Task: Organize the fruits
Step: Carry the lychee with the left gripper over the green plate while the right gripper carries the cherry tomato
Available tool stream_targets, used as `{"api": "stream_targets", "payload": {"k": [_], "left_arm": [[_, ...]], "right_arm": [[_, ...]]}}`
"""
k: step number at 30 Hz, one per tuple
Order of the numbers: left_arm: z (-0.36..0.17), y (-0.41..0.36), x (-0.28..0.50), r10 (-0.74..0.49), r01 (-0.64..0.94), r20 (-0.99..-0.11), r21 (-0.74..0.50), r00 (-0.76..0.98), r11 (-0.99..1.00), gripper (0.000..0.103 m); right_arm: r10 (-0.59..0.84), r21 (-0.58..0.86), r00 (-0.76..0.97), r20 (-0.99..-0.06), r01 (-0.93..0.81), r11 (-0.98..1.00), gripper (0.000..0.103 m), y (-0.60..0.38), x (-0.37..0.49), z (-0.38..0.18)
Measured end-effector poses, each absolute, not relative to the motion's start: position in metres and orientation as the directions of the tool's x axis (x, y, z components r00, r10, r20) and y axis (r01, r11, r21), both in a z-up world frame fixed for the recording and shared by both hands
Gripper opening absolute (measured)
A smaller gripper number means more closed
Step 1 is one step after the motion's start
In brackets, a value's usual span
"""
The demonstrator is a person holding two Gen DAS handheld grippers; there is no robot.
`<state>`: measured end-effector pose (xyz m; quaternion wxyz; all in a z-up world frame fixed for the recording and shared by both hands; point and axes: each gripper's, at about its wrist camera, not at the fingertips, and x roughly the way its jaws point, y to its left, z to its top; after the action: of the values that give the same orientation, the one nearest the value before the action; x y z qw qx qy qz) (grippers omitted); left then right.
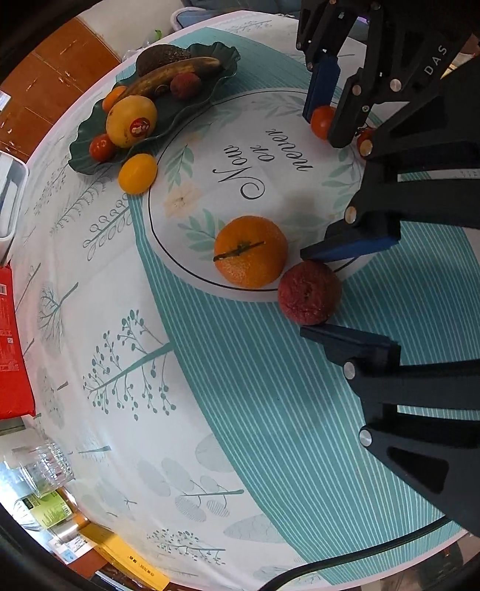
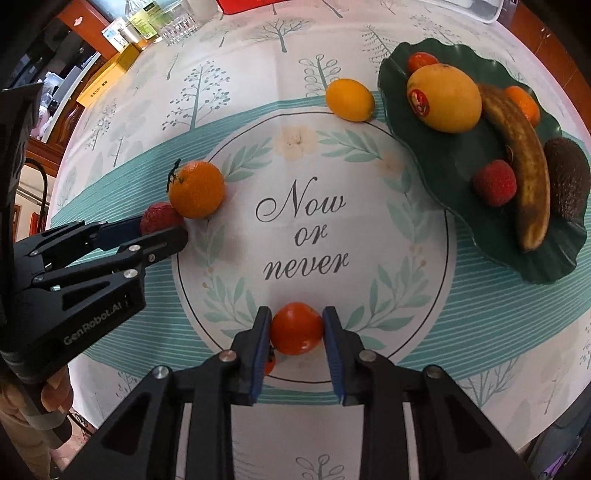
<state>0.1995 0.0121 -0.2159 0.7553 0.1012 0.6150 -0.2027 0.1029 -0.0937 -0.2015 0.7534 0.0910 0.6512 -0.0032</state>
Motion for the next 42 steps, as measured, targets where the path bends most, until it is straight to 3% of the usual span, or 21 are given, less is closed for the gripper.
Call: {"api": "stream_targets", "payload": {"k": [11, 23, 33, 42], "left_arm": [[-0.191, 0.042, 0.169, -0.151, 0.332, -0.969, -0.080, 0.195, 0.940, 0.032], [-0.143, 0.066, 0.112, -0.103, 0.170, -0.957, -0.057, 0.272, 0.984, 0.032], [-0.112, 0.008, 0.105, -0.128, 0.167, -0.936, -0.076, 0.326, 0.983, 0.032], [-0.116, -0.082, 0.131, -0.132, 0.280, -0.950, -0.051, 0.281, 0.959, 0.032]], "right_arm": [[0.096, 0.097, 0.144, -0.985, 0.005, 0.995, 0.028, -0.086, 0.109, -0.185], [0.153, 0.112, 0.157, -0.976, -0.246, 0.963, 0.028, -0.065, 0.116, -0.145], [0.182, 0.113, 0.216, -0.959, -0.294, 0.949, 0.028, -0.110, 0.101, -0.114], [0.123, 0.080, 0.206, -0.971, -0.205, 0.975, 0.028, -0.194, 0.089, -0.120]]}}
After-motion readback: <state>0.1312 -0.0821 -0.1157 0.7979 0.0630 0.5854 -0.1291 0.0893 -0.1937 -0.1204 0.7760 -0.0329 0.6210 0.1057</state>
